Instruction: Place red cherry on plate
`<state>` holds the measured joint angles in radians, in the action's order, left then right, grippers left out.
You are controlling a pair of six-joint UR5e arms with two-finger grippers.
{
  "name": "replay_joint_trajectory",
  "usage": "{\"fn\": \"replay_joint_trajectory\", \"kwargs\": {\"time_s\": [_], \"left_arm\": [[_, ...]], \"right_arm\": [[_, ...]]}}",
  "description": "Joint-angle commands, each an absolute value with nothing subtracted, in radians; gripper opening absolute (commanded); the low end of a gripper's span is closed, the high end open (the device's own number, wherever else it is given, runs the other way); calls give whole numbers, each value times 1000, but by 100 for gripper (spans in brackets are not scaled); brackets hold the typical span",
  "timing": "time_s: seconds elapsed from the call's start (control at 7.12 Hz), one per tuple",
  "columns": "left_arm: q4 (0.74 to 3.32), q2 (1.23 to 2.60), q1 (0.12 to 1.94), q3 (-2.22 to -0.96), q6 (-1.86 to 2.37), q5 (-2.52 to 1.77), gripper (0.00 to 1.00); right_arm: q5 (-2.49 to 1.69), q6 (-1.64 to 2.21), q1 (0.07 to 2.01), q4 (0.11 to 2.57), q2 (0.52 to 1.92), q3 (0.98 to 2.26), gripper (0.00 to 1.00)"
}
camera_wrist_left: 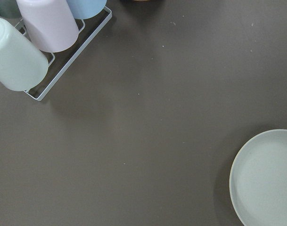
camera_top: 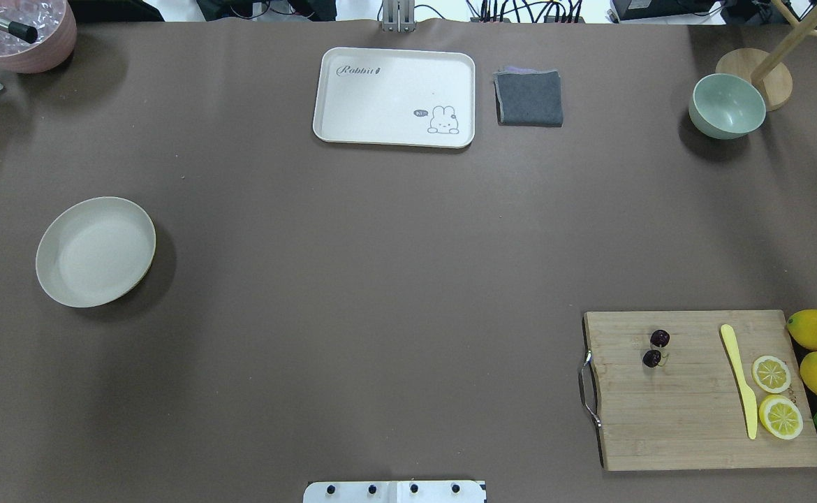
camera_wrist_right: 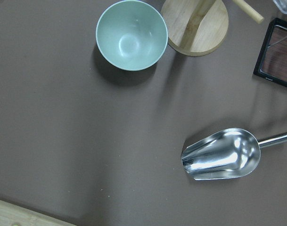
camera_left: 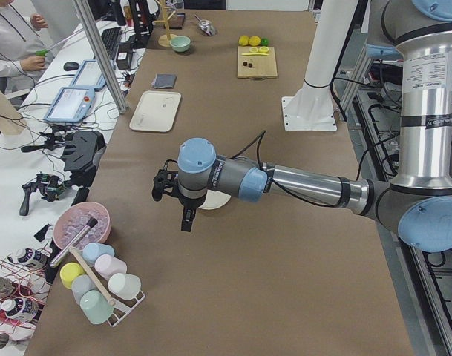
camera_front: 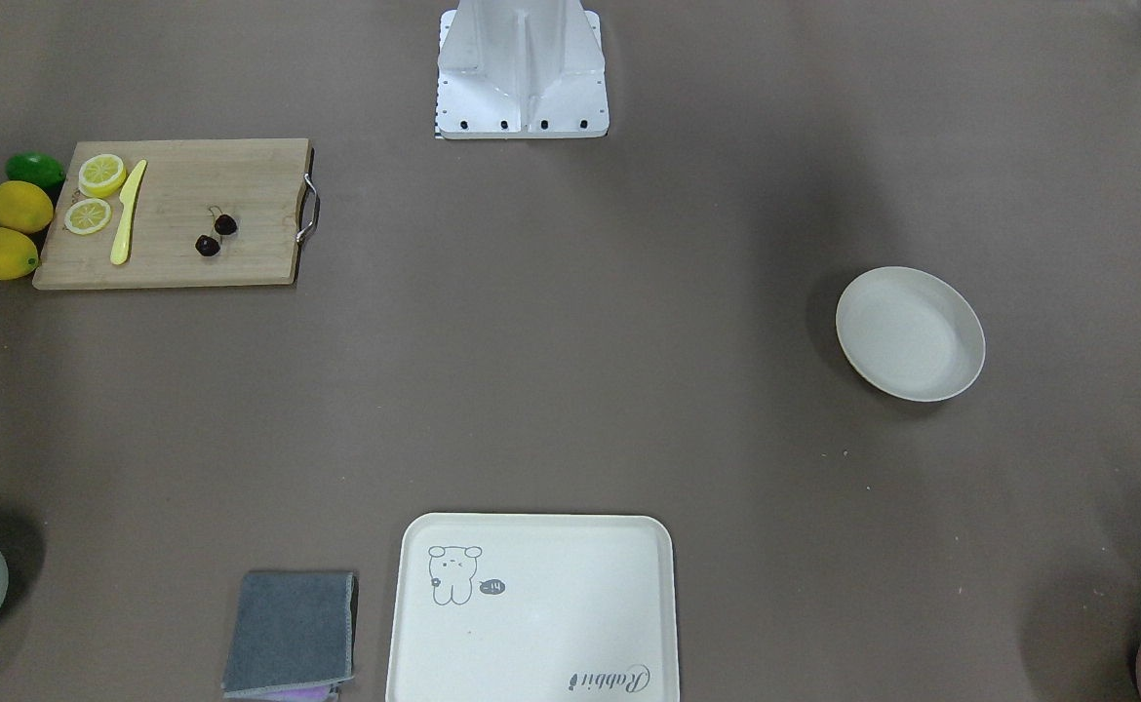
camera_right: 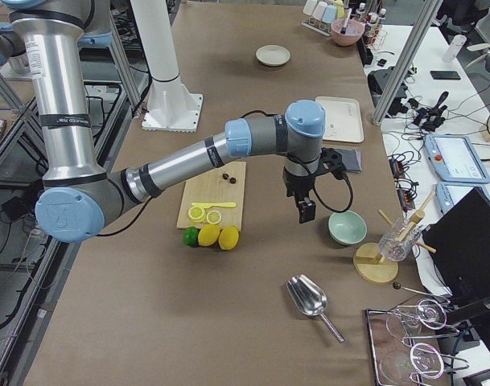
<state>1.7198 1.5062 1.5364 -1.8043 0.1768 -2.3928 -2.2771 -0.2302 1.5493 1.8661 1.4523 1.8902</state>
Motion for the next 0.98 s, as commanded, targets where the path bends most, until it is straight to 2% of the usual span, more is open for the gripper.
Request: {"fn": "replay_joint_trajectory", "kwargs": {"time_s": [0.0,0.14,0.42,0.84], "left_arm": [[1718,1491,1539,-1827,176,-2388,98],[1718,1490,1542,-1839,176,-2394,98],[1718,1398,1554,-1834,176,-2388,98],[1701,1423,1545,-1781,19,-2378,98]], "right_arm": [[-2278,-232,1566,1865,1454,1913,100],[-2278,-232,1586,1865,1459,1914,100],[-2276,-226,1586,1870,1457,1902,100],[-2276,-212,1597,1870,1480,1904,100]]}}
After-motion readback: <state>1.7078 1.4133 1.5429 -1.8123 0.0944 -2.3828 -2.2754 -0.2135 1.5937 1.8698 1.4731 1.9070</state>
